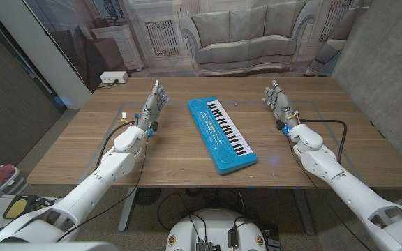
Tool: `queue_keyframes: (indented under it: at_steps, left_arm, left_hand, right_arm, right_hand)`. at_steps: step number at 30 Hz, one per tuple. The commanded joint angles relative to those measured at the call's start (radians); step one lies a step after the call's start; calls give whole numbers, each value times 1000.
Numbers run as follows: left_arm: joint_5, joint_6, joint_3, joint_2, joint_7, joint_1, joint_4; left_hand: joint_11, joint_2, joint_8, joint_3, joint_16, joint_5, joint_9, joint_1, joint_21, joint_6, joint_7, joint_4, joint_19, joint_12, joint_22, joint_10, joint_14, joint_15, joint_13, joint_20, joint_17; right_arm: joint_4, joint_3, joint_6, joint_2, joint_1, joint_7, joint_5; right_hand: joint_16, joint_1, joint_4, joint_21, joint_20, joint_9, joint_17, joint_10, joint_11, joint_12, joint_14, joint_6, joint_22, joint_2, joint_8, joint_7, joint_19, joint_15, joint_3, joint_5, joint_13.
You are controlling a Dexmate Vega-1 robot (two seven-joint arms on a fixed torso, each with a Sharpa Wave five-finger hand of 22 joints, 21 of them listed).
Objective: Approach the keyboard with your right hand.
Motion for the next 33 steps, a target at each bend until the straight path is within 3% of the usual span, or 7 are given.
queue_keyframes:
  at_steps: [1,15,33]
  left_arm:
    - [12,28,6,2,24,-10,-28]
    - [14,23,13,-4,2,-33,3]
    - [24,63,3,39,28,-13,-90]
  left_hand:
    - [2,3,14,2,10,10,1,15,5,11,3,4,12,11,4,7,7,3,1,-38,3]
    - [2,20,18,8,13,17,1,34,-1,27,6,-4,23,17,4,24,23,6,-3,-34,2]
    - [5,33,24,11,20,22,1,52,-6,55,6,-12,44,25,5,53,54,6,-5,-29,2]
  right_arm:
    - [20,-3,25,8,17,19,-4]
    - [-48,9,33,-18,-31,-10,-14]
    - [-107,12,79,-42,-38,-17,-60]
  right_hand:
    - [8,8,-1,5,-27,5,4,9,2,4,14,9,4,1,7,3,7,-2,8,7,2]
    - [12,11,-4,-2,-27,5,3,26,3,11,26,18,5,4,11,-1,18,-4,9,8,2]
    - [17,11,-5,-11,-25,5,3,51,0,19,45,31,5,8,14,-5,33,-4,8,7,3]
